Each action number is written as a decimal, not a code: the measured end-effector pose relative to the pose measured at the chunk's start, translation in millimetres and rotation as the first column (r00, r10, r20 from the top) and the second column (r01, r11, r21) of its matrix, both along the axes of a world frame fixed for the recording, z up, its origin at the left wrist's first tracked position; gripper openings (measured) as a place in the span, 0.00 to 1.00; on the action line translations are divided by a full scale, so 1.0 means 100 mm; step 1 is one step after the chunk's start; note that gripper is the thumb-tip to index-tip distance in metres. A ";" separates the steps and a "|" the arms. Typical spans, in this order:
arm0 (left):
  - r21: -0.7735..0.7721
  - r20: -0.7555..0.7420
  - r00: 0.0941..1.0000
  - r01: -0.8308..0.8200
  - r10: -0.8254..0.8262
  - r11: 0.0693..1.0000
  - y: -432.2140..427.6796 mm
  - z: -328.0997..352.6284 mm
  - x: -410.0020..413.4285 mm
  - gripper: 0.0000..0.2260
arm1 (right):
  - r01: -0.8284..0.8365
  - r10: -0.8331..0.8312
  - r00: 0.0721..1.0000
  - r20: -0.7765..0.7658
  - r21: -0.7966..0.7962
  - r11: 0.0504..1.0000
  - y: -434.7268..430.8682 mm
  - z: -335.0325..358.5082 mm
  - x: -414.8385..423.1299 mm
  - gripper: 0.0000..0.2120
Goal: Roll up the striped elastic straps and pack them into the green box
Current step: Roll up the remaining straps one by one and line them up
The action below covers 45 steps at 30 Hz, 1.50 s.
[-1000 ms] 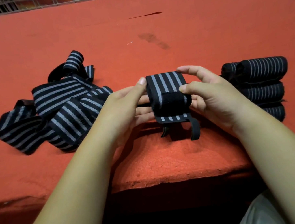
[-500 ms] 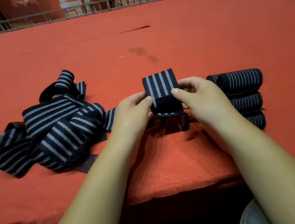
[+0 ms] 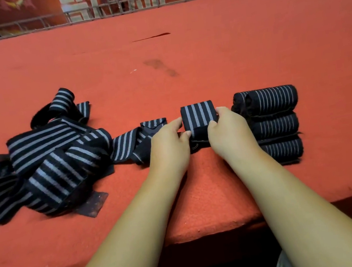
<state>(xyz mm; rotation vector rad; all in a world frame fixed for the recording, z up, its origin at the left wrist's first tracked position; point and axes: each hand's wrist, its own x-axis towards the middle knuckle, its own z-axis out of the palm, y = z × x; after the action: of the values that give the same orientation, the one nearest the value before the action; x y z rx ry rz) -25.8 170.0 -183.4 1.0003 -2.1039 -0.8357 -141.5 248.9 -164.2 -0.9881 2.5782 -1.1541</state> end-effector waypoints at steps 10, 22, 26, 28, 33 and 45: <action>-0.113 -0.157 0.984 -0.104 0.085 0.988 -0.03 0.21 0.40 0.14 | 0.001 -0.002 0.999 -0.054 -0.012 1.000 0.11 0.12 0.22 0.23; -0.188 0.252 0.965 -0.020 0.068 0.982 -0.29 0.15 1.03 0.20 | -0.194 0.188 0.980 -0.068 -0.094 0.976 0.04 0.12 0.59 0.15; -0.064 0.045 0.996 -0.073 0.076 0.995 -0.22 0.22 1.03 0.13 | -0.294 0.289 0.933 0.213 -0.010 0.956 0.01 0.04 0.68 0.14; 0.029 -0.011 1.000 -0.013 0.014 0.999 -0.16 0.28 1.08 0.12 | -0.288 0.291 0.895 0.338 -0.059 0.956 -0.01 0.07 0.71 0.14; 0.255 0.119 0.927 0.317 -0.355 0.913 -0.09 0.43 1.32 0.13 | -0.183 0.183 0.803 0.567 -0.057 0.981 -0.02 0.14 0.67 0.23; 0.151 -0.283 0.954 -0.059 0.101 0.987 -0.23 0.66 1.68 0.06 | -0.456 0.485 0.871 0.078 -0.243 0.856 0.16 0.15 0.73 0.15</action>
<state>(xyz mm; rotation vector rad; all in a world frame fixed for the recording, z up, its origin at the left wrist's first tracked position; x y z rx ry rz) 142.7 146.6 -117.9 0.9636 -1.7645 -1.0345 -68.9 264.5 -148.8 -1.4307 1.9633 -1.3155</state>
